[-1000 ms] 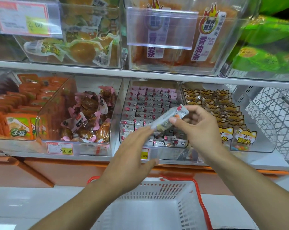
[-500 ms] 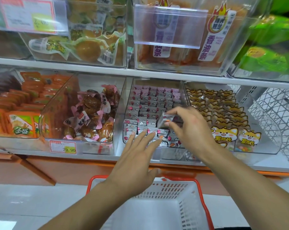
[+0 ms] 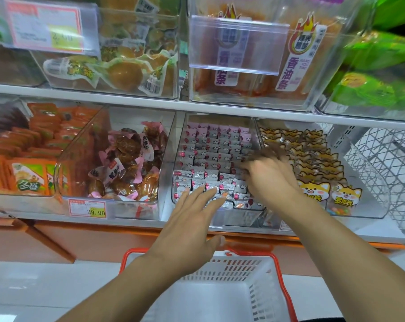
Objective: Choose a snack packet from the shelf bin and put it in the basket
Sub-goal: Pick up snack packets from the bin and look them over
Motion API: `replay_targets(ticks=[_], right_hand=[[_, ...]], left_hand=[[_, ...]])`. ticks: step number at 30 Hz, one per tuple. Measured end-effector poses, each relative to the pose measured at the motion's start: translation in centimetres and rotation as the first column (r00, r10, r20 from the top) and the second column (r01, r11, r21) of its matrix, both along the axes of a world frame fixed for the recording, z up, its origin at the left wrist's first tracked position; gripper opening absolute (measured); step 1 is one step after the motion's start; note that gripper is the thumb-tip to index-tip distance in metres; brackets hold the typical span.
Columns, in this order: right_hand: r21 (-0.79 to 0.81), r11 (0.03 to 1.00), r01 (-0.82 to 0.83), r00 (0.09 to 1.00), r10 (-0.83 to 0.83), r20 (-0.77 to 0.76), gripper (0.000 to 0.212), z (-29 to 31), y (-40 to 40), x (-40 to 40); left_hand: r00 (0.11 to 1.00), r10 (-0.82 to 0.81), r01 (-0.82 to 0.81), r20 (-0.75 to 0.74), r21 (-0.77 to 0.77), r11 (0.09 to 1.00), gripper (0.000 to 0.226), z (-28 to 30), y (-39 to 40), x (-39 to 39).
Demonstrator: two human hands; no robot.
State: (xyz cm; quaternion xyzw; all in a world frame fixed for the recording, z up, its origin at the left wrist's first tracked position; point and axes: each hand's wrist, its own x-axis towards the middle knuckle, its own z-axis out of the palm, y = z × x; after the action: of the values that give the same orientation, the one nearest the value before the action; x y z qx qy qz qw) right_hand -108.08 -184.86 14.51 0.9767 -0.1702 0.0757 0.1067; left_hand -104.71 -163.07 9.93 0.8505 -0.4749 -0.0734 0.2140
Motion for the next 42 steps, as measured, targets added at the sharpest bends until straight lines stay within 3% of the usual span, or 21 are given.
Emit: replay_targets(ticks=[2,5,9,12,15,18,20,21,24,26,31,36,38,42], right_hand=[[0.033,0.999,-0.005,1.0,0.005,0.001,0.027,-0.4,0.1,0.2],[0.126,0.992,-0.03,0.989,0.012,0.145,0.011,-0.6,0.3,0.2],[0.418,0.903,-0.101,0.925,-0.069,0.373,0.016,-0.5,0.8,-0.5],[0.606,0.776,-0.176,0.847,-0.195,0.495,0.009,0.3,0.9,-1.1],[0.621,0.733,-0.278,0.737,-0.251,0.627,0.009,1.4,1.5,-2.5],[0.628,0.651,-0.426,0.621,-0.295,0.726,0.017,2.6,2.9,-4.1],[0.719,0.503,-0.479,0.602,-0.409,0.686,0.017,3.0,3.8,-4.8],[0.784,0.376,-0.494,0.618,-0.482,0.621,0.011,3.0,4.2,-5.0],[0.841,-0.156,-0.517,0.703,-0.639,0.313,0.006,2.8,5.3,-5.4],[0.836,-0.277,-0.474,0.728,-0.657,0.196,0.005,2.4,5.6,-5.5],[0.864,-0.326,-0.385,0.782,-0.612,0.117,0.006,1.4,4.9,-5.7],[0.9,-0.329,-0.286,0.831,-0.553,0.062,0.007,0.8,3.9,-5.9],[0.911,-0.313,-0.268,0.832,-0.552,0.055,0.007,0.7,3.7,-5.9],[0.914,-0.272,-0.301,0.803,-0.589,0.089,0.008,1.3,4.0,-5.8]], left_hand=[[1.0,0.004,-0.004,-0.003,-0.013,1.0,0.077,0.0,0.0,0.1],[1.0,0.007,-0.007,-0.005,-0.027,1.0,0.075,0.0,0.0,0.1],[1.0,0.006,-0.008,-0.027,-0.066,0.998,0.071,0.0,0.1,0.1],[0.999,0.02,-0.026,-0.048,-0.122,0.992,0.067,0.3,0.0,0.0],[0.987,0.083,-0.117,-0.135,-0.266,0.957,0.057,1.1,0.1,-0.4],[0.933,0.163,-0.296,-0.322,-0.423,0.856,0.043,2.1,0.3,-0.6],[0.843,0.172,-0.435,-0.509,-0.459,0.775,0.04,2.9,0.5,-0.4],[0.782,0.14,-0.489,-0.607,-0.458,0.743,0.041,3.2,0.6,-0.4],[0.585,0.032,-0.602,-0.811,-0.407,0.687,0.036,3.6,0.7,-0.2],[0.486,0.006,-0.67,-0.874,-0.368,0.645,0.027,3.6,0.7,-0.3],[0.288,-0.071,-0.79,-0.955,-0.279,0.546,0.048,3.3,0.6,0.4],[0.096,-0.244,-0.846,-0.965,-0.208,0.49,0.023,3.0,0.4,1.1],[0.101,-0.228,-0.843,-0.968,-0.206,0.497,0.014,2.9,0.3,1.3],[0.204,-0.148,-0.835,-0.968,-0.25,0.491,0.012,3.1,0.2,1.2]])
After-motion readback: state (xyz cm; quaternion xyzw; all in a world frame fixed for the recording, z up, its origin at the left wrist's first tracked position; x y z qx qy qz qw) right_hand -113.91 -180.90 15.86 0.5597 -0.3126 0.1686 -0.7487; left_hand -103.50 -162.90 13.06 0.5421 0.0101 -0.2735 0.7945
